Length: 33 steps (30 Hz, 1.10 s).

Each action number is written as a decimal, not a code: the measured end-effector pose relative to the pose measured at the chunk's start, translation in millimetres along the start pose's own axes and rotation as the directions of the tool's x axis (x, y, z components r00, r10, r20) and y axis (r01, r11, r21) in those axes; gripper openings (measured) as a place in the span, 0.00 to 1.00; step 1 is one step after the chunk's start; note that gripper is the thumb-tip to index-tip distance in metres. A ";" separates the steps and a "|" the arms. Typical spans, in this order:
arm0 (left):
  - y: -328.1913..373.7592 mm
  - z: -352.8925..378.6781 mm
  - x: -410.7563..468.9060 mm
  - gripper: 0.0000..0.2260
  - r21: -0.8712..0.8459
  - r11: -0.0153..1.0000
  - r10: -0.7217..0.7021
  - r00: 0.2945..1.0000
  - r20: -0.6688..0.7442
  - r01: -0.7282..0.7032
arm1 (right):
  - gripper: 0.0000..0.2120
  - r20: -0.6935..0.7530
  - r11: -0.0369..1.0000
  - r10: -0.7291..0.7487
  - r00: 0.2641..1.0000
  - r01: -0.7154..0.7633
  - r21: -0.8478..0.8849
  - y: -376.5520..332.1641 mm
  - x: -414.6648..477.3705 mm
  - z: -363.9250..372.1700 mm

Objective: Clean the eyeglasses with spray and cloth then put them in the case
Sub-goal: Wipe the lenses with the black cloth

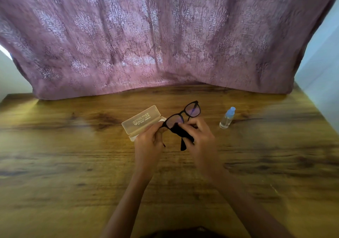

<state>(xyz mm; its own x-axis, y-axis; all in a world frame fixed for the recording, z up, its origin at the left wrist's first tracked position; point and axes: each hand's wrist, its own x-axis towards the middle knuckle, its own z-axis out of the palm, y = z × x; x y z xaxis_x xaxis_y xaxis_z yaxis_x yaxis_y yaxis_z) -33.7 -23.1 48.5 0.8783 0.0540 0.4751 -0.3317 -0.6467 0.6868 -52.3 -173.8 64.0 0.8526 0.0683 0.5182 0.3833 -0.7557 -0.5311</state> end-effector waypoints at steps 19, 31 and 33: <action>-1.3 -2.9 -1.8 0.11 -0.005 1.000 -0.017 1.000 -0.005 0.017 | 0.20 0.028 1.000 -0.014 1.000 0.014 -0.016 1.8 -2.3 2.8; 0.6 -0.9 -4.8 0.14 0.037 0.999 0.019 1.000 0.012 -0.019 | 0.19 0.057 0.997 -0.069 0.996 0.068 0.021 -12.2 10.5 7.1; -0.6 -1.5 -4.9 0.12 0.029 0.999 0.026 1.000 0.013 -0.026 | 0.18 0.026 0.999 -0.047 0.999 0.047 0.013 -7.4 14.9 5.0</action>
<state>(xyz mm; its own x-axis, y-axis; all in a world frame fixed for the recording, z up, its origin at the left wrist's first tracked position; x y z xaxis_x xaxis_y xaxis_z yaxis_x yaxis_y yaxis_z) -38.3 -21.8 46.5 0.8739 0.0272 0.4854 -0.3444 -0.6700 0.6576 -40.7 -163.9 72.2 0.8423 0.1207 0.5254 0.4274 -0.7434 -0.5145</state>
